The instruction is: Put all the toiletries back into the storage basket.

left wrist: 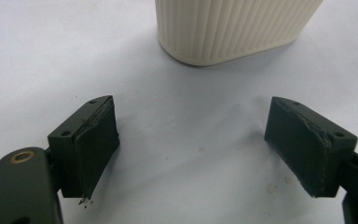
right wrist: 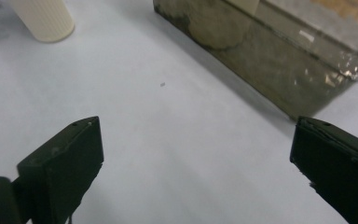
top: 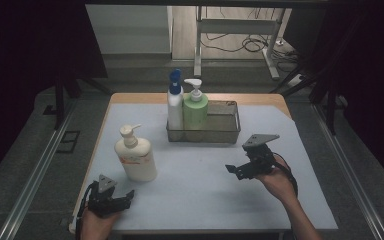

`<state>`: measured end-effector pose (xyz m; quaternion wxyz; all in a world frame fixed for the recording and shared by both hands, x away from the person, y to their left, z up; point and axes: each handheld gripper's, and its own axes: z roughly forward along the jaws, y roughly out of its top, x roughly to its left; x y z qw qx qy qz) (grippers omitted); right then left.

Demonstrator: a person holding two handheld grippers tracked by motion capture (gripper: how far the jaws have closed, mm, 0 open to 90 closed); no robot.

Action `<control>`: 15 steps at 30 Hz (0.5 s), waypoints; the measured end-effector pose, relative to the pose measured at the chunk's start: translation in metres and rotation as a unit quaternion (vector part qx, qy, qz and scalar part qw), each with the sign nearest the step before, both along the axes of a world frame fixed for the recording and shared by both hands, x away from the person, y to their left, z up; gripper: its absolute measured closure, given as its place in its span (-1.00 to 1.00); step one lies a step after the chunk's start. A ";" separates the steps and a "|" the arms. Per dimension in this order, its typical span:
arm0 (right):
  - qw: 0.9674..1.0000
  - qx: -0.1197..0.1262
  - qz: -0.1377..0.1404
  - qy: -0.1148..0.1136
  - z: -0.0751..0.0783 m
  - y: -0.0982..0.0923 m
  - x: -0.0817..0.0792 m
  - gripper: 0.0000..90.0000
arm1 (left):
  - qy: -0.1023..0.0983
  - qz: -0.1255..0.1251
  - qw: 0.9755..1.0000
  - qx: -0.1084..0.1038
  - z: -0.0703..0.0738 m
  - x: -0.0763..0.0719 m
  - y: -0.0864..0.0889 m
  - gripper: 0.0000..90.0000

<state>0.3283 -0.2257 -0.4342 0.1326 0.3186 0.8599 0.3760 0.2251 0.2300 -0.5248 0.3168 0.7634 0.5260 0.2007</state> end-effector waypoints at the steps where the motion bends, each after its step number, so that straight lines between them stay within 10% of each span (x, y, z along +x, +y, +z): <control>1: 1.000 0.000 -0.001 0.001 -0.003 -0.002 -0.001 -0.97 | 0.000 0.000 1.000 0.000 0.000 0.000 0.000 -0.63; 15: 1.000 -0.013 -0.025 0.010 -0.041 -0.024 -0.016 -0.96 | 0.004 0.000 1.000 0.000 0.001 0.001 0.000 -0.62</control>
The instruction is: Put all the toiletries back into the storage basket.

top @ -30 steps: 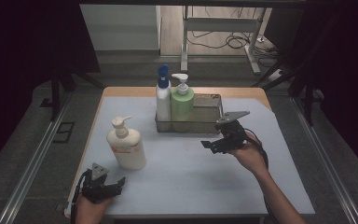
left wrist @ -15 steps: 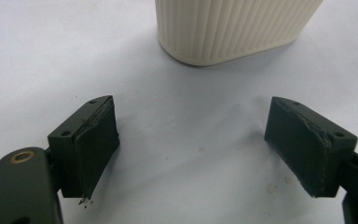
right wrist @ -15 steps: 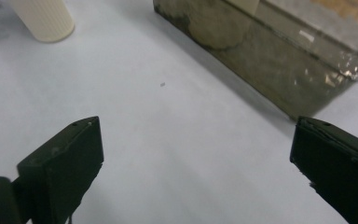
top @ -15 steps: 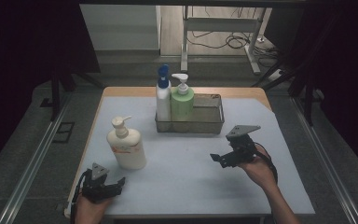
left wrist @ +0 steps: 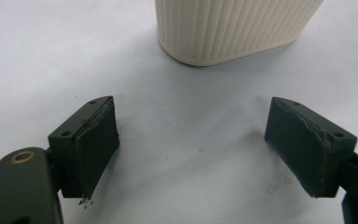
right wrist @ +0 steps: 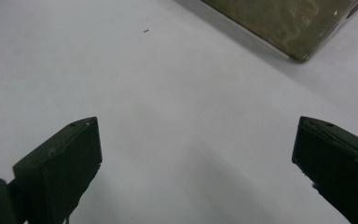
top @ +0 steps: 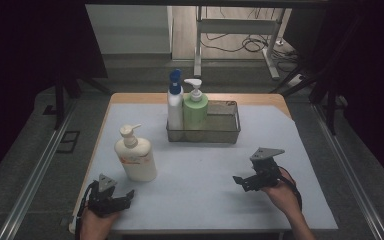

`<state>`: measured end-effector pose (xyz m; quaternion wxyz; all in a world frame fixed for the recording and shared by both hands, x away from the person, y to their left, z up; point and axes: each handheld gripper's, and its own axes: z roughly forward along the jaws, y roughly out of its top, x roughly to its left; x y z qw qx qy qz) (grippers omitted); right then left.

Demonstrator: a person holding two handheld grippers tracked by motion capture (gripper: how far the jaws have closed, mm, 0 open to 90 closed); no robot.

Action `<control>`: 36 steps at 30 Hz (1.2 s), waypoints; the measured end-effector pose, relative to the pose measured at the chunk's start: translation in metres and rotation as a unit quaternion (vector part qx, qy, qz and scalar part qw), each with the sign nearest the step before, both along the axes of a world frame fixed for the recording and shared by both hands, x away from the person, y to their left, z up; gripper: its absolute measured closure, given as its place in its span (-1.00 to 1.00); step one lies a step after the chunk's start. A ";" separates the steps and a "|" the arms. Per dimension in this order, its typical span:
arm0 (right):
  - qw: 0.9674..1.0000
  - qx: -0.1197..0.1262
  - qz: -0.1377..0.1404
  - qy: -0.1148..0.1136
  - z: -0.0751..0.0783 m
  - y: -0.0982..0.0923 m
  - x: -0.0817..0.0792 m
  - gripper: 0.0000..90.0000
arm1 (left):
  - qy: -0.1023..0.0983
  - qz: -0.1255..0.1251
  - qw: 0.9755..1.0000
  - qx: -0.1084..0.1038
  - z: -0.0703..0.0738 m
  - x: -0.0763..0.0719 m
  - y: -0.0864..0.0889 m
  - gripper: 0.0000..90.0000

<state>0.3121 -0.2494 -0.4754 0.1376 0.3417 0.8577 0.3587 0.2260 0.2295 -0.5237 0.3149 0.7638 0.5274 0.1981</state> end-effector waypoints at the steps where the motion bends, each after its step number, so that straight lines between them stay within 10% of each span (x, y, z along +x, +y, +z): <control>1: 1.000 0.003 -0.001 0.002 -0.003 0.000 -0.001 -0.96 | 0.000 0.000 1.000 0.001 0.000 0.000 0.000 -0.62; 17: 0.999 -0.028 0.000 0.025 -0.042 -0.004 -0.007 -0.97 | -0.011 -0.005 1.000 0.007 0.007 0.000 0.001 -0.45; 36: 1.000 -0.013 0.002 0.007 -0.047 -0.007 -0.011 -1.00 | -0.017 0.000 1.000 0.004 0.021 0.015 0.022 -0.12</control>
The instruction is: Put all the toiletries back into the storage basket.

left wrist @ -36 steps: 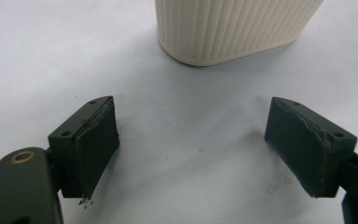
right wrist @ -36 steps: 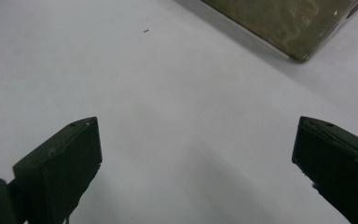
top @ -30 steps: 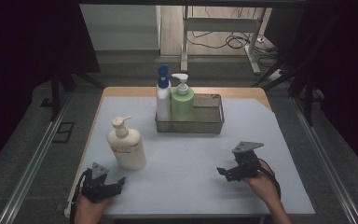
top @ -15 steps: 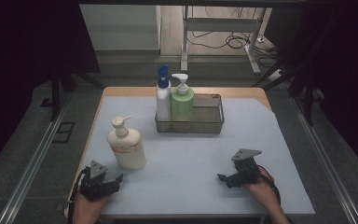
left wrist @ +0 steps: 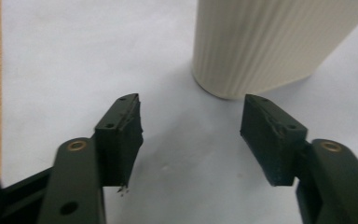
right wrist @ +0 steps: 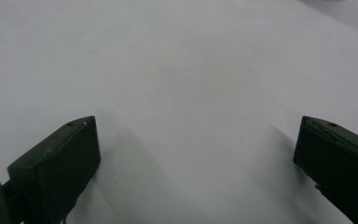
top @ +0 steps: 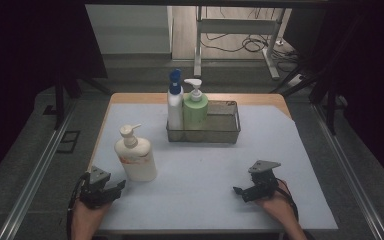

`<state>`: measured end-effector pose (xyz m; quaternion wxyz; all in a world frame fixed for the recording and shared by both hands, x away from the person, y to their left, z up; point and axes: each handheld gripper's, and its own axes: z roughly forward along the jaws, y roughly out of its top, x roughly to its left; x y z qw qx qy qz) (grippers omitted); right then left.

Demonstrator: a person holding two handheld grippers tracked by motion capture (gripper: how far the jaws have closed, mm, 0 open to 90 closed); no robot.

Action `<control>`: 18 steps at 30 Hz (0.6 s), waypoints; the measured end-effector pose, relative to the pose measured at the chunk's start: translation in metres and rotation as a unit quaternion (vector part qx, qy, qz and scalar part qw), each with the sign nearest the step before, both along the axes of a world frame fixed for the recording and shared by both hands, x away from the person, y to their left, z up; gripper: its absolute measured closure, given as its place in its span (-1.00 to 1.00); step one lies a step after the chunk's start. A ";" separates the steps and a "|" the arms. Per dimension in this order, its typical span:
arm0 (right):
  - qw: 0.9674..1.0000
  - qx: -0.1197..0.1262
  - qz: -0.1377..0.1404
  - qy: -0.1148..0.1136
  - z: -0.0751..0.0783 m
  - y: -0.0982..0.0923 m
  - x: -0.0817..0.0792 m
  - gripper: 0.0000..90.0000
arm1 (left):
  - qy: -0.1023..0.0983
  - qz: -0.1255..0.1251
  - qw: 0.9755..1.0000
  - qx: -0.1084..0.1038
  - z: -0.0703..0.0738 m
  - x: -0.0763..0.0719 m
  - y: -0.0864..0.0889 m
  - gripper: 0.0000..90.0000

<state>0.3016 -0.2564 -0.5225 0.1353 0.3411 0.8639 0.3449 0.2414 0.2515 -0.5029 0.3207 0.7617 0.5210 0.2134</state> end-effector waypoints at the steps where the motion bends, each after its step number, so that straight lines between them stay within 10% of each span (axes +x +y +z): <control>1: 1.000 0.000 0.000 0.000 0.000 0.000 0.000 -1.00 | 0.000 -0.001 1.000 0.001 0.000 0.002 0.001 -0.10; 18: 1.000 0.002 0.001 0.001 0.000 0.000 0.000 -1.00 | 0.007 -0.023 1.000 -0.010 0.011 0.045 0.004 0.76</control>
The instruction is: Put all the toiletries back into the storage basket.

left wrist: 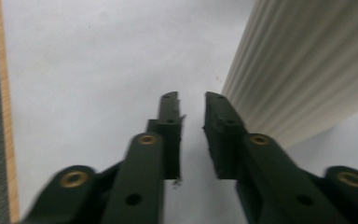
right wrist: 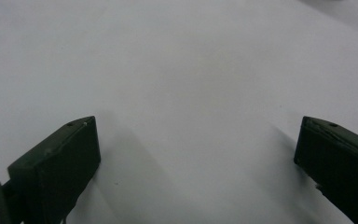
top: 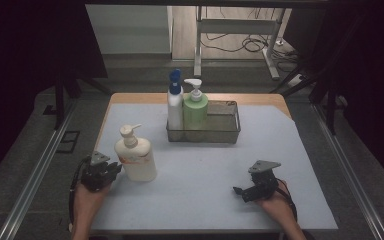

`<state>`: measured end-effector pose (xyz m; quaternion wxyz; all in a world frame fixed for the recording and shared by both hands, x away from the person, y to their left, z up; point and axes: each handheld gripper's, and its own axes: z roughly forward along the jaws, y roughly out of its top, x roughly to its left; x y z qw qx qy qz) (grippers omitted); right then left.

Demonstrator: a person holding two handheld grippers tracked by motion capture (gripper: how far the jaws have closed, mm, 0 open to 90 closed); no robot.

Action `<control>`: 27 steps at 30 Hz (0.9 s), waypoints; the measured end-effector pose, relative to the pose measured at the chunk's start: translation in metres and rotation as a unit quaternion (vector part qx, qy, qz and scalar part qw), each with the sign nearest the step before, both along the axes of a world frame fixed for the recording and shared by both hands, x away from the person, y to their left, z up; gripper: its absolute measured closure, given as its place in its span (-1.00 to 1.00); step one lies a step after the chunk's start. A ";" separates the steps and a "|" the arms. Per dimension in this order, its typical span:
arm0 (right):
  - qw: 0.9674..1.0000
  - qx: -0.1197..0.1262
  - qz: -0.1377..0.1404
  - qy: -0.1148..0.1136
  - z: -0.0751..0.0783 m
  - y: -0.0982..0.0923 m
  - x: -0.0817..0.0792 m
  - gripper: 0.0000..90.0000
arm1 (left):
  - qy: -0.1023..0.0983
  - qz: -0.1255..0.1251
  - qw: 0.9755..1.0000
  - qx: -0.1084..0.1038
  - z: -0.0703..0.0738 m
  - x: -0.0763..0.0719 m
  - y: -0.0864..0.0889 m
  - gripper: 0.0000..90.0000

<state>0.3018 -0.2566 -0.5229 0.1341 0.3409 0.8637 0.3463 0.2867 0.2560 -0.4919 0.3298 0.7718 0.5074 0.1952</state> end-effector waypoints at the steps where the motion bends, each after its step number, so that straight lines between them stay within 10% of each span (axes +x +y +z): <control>1: 1.000 0.000 0.000 0.000 0.000 0.000 0.000 -1.00 | 0.000 -0.001 1.000 -0.003 0.000 0.002 0.000 0.80; 27: 1.000 -0.001 -0.001 0.002 0.000 0.000 0.000 -1.00 | 0.009 -0.038 0.996 -0.077 -0.019 0.010 -0.015 0.98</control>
